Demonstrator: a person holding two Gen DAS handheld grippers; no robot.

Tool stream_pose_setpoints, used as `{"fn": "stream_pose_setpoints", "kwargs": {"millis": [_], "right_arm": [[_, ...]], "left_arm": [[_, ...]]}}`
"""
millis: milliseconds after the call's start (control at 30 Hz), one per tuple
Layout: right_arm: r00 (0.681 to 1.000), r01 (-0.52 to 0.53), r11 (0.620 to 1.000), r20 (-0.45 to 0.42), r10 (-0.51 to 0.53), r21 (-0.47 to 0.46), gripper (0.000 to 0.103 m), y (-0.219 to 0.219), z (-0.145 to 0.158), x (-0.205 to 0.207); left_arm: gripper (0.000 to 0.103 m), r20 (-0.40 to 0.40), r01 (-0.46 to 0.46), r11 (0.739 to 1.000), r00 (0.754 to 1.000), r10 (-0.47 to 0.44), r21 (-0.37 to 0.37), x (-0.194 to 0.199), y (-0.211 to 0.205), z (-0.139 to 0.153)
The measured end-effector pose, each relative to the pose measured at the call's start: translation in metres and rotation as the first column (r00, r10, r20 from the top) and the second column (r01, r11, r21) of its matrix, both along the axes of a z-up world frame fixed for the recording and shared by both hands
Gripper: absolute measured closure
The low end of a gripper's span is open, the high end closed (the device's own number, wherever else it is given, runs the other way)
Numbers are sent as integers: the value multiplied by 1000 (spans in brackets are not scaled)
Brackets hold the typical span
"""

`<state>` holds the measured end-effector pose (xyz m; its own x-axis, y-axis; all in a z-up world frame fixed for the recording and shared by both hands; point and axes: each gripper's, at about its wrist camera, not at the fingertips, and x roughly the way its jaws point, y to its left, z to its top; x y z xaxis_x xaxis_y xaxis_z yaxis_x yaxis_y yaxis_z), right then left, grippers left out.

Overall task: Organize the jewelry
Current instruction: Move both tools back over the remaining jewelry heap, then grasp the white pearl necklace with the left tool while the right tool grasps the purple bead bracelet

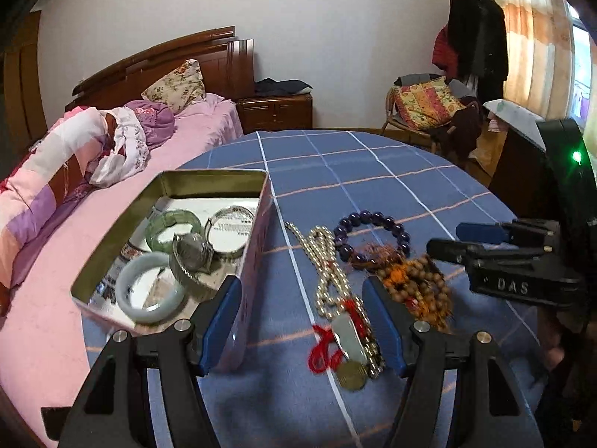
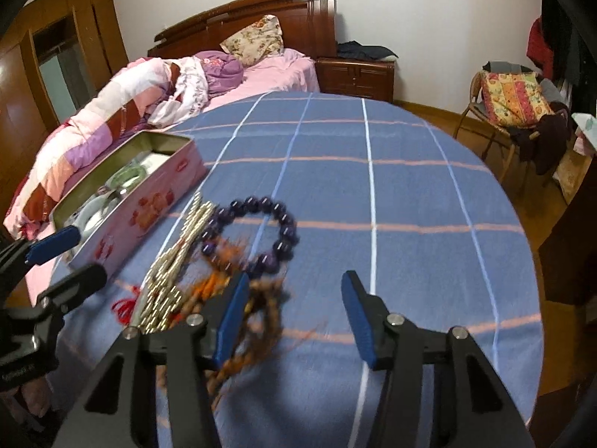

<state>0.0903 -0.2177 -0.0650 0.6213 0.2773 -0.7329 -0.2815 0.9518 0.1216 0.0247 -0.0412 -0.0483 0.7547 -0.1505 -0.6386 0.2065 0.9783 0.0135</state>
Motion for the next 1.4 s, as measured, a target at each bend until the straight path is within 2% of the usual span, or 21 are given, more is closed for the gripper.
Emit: {"fn": "stream_pose_setpoints", "kwargs": {"millis": [167, 333, 433, 600, 667, 733, 900, 1000, 1033, 1067, 1133, 1233, 1400], "right_arm": [[1000, -7, 1000, -1, 7, -24, 53, 9, -1, 26], [998, -47, 996, -44, 44, -82, 56, 30, -15, 48], [997, -61, 992, -56, 56, -106, 87, 32, -19, 47], [999, 23, 997, -32, -26, -74, 87, 3, -11, 43], [997, 71, 995, -7, -72, -72, 87, -10, -7, 43], [995, 100, 992, -2, -101, -77, 87, -20, -7, 43], [994, 106, 993, -17, -107, -56, 87, -29, -10, 37], [995, 101, 994, -14, -102, -51, 87, -29, -10, 36], [995, 97, 994, -17, -97, -46, 87, -29, -10, 35], [995, 94, 995, -20, -95, -44, 87, -26, -11, 40], [996, 87, 995, -31, -89, -41, 87, -23, -12, 43], [996, 80, 996, -30, -81, -32, 87, -23, -11, 44], [996, 84, 996, -7, -84, -21, 87, -26, -9, 40]], "left_arm": [[36, -29, 4, 1000, 1000, -4, -9, 13, -4, -5], [36, -35, 14, 1000, 999, -15, -21, 26, -9, -6], [36, -31, 20, 1000, 999, -20, -17, 32, -13, -5], [39, -38, 40, 999, 998, -40, -14, 36, -19, -5], [52, -51, 59, 998, 997, -60, -19, 39, -22, -6], [60, -72, 79, 997, 994, -81, -21, 45, -26, -8], [67, -147, 116, 993, 982, -119, -27, 62, -40, -20], [72, -202, 99, 995, 974, -99, -9, 73, -43, -31], [74, -198, 97, 995, 975, -98, -15, 73, -43, -29], [83, -202, 96, 995, 975, -96, -12, 75, -43, -28], [91, -199, 95, 995, 976, -93, 1, 75, -44, -28], [98, -193, 102, 995, 976, -101, -6, 76, -43, -28], [98, -150, 91, 996, 984, -93, -20, 73, -38, -23]]}}
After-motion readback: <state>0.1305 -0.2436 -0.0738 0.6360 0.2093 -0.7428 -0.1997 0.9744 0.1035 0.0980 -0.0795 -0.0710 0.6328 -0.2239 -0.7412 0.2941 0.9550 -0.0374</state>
